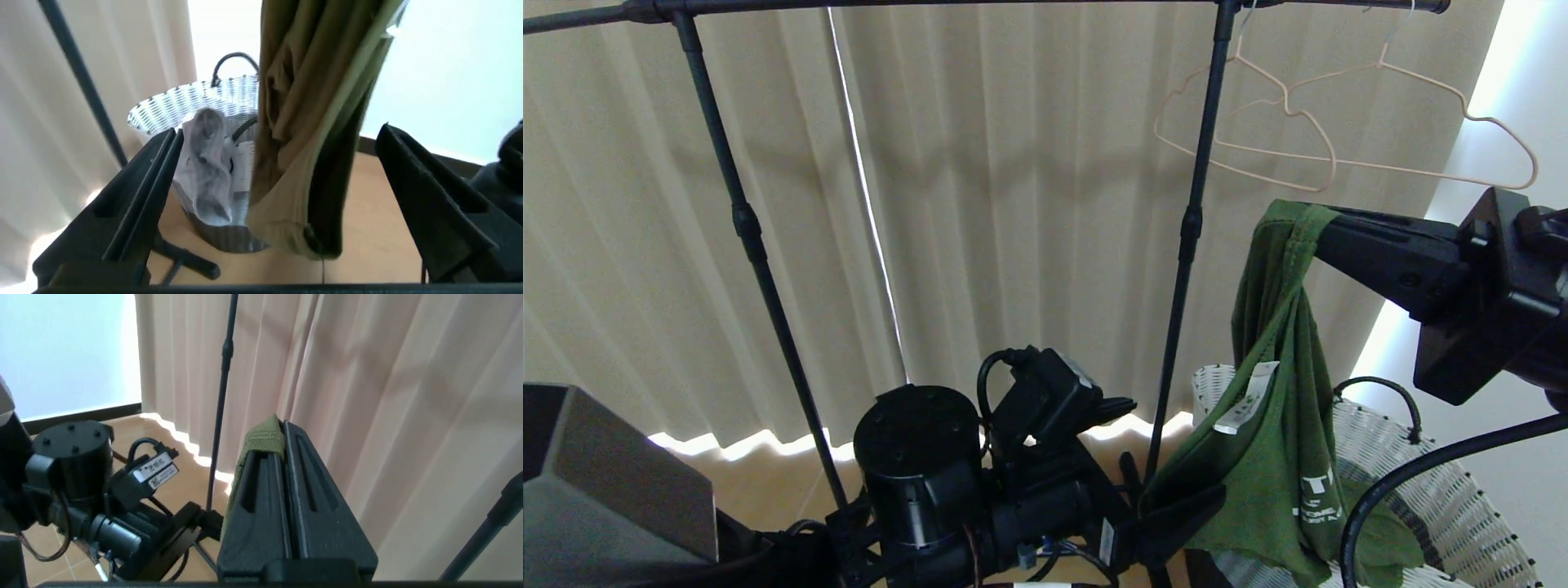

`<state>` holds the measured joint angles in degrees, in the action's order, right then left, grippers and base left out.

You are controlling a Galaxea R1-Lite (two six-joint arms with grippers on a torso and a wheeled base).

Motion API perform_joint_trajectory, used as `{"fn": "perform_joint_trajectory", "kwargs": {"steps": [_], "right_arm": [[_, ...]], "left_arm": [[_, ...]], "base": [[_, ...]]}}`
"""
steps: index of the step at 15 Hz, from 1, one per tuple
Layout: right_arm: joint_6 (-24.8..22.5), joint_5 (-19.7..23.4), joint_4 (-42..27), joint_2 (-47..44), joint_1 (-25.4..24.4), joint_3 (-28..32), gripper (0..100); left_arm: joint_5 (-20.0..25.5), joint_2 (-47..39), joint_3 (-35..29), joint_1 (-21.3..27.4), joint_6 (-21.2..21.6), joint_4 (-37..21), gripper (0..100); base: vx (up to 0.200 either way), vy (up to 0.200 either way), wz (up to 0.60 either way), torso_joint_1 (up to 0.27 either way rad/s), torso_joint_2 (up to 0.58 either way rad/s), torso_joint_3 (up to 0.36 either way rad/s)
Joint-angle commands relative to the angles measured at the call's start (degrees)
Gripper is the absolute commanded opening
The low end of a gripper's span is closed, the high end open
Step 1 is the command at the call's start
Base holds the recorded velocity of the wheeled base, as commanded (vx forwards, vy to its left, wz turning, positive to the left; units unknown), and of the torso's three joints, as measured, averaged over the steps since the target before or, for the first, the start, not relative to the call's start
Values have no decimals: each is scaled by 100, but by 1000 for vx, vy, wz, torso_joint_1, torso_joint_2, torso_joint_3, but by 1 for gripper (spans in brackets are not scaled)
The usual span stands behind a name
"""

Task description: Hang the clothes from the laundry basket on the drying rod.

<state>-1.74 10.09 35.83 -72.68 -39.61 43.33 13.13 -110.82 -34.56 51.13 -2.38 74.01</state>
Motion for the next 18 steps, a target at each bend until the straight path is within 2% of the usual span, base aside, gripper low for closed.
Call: {"fn": "perform_joint_trajectory", "kwargs": {"steps": [1,4,9,10,14,16,18], "right_arm": [[-1,1,3,-1,-3,-8,0],[-1,1,3,-9,-21,18,0],[-1,1,3,-1,-21,27,0],[-10,10,3,-1,-21,27,0],[-10,1,3,8,-21,9,0],[-10,-16,3,17,6,9,0],[-10,-16,3,17,173,-8,0]], "left_arm": [[49,-18,-77,-103,-8,8,100],[14,-458,-367,-375,-17,52,100],[23,-756,-323,-411,-17,202,100],[23,-756,-288,-437,-17,193,0],[14,-589,99,-516,27,254,0],[5,-220,468,-534,88,685,0],[5,386,828,-701,290,755,0]], "base": [[0,0,0,0,0,0],[0,0,0,0,0,0],[0,0,0,0,0,0],[0,0,0,0,0,0],[0,0,0,0,0,0],[0,0,0,0,0,0],[0,0,0,0,0,0]]}}
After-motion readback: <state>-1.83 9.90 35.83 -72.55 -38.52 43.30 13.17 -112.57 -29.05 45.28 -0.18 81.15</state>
